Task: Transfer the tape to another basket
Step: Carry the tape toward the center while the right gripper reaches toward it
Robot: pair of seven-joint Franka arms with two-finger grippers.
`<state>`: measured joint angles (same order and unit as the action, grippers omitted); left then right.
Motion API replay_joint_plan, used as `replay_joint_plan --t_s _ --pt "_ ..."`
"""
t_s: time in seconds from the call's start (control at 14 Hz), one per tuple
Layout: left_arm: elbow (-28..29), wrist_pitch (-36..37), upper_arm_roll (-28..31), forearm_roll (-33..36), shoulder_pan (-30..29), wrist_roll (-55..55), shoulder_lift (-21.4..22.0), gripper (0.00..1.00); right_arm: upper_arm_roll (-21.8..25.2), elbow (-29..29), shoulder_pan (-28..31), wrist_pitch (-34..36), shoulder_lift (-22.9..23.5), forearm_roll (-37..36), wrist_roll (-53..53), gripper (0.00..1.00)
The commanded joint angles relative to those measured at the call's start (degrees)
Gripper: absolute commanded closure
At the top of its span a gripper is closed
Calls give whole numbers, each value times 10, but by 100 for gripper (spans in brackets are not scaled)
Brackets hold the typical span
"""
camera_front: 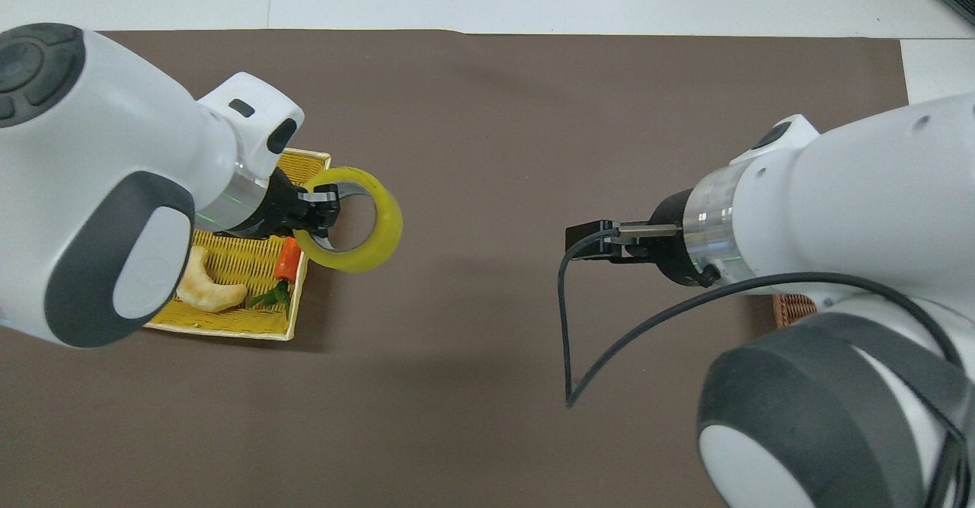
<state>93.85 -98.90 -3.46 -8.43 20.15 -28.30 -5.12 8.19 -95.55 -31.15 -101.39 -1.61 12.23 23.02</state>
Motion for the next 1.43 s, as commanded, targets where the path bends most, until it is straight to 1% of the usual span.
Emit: replay_joint_plan --t_s 0.0,0.21,0.43,0.57,0.71,0.79,0.93,1.21,1.36 --pt "11 -48 12 -25 52 -39 1 100 2 -7 -25 -32 13 12 27 0" --pt "28 -67 12 -29 81 -53 -1 100 1 -9 -52 -44 21 12 46 0" --pt "54 -95 12 -29 84 -49 -3 100 1 -33 -52 -45 13 37 24 0" --pt "61 -120 12 -30 100 -54 -21 100 1 -54 -52 -62 9 41 -2 0" --pt "61 -118 12 -32 101 -52 -24 100 1 -68 -52 -98 11 53 -3 0" --pt "60 -117 12 -35 101 -49 -22 100 1 -70 -52 -105 13 56 -5 0" --pt "58 -108 12 -63 101 -47 -15 100 1 -86 -48 -107 8 57 -35 0" --pt "55 -89 8 -78 104 -50 2 100 2 -92 -45 -110 7 57 -55 0" --pt "54 -82 6 -80 110 -53 10 100 2 -101 -46 -139 9 57 -51 0"
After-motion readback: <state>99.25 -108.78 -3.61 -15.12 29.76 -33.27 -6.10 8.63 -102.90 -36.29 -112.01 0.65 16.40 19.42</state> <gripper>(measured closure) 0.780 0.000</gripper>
